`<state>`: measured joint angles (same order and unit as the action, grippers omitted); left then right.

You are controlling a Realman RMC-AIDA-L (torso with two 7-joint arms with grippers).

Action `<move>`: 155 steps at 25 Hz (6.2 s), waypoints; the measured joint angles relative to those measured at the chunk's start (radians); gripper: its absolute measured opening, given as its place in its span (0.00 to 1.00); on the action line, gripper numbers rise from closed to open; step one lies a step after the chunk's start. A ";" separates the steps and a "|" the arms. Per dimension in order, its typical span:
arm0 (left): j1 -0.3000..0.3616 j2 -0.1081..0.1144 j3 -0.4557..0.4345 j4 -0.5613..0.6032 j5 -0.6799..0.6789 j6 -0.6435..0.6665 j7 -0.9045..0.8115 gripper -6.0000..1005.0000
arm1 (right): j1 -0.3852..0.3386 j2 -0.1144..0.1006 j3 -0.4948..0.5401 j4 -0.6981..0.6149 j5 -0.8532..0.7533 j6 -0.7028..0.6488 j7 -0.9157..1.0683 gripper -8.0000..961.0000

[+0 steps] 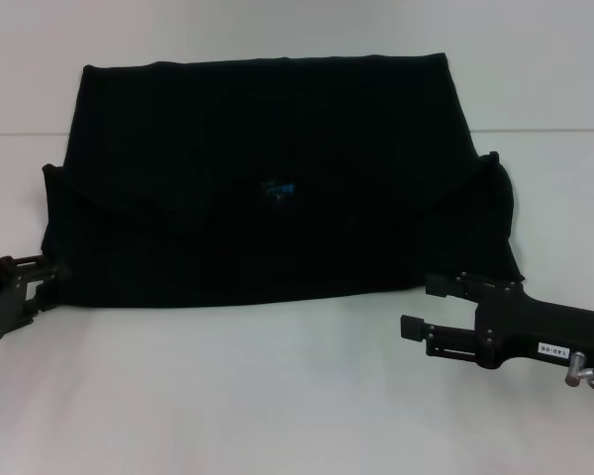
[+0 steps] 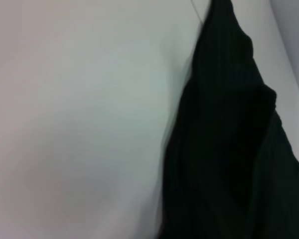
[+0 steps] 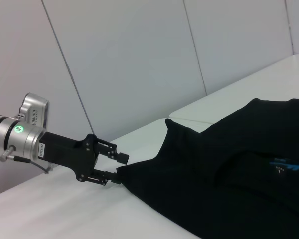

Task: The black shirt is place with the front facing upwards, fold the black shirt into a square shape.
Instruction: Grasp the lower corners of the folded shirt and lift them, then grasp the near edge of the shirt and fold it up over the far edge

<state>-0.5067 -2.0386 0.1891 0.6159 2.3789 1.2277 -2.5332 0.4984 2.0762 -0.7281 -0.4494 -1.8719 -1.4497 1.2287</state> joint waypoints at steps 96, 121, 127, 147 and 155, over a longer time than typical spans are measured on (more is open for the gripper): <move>-0.004 -0.014 0.029 -0.012 -0.037 -0.034 0.044 0.08 | 0.285 -0.082 -0.087 -0.108 -0.567 0.400 1.314 0.71; 0.018 -0.007 -0.014 -0.009 -0.057 0.112 0.109 0.08 | 0.235 -0.105 -0.076 -0.207 -0.579 0.227 1.290 0.08; 0.089 -0.011 -0.053 0.026 -0.052 0.241 0.106 0.08 | 0.185 -0.122 -0.070 -0.250 -0.576 0.074 1.233 0.08; 0.249 -0.034 -0.114 0.040 0.078 0.558 0.109 0.08 | 0.110 -0.139 -0.069 -0.241 -0.584 -0.278 1.098 0.08; 0.231 -0.027 -0.183 0.040 0.057 0.567 0.129 0.08 | 0.110 -0.141 -0.042 -0.230 -0.578 -0.271 1.090 0.08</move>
<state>-0.2757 -2.0652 0.0057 0.6555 2.4358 1.7950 -2.4045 0.6081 1.9356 -0.7704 -0.6797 -2.4502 -1.7210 2.3184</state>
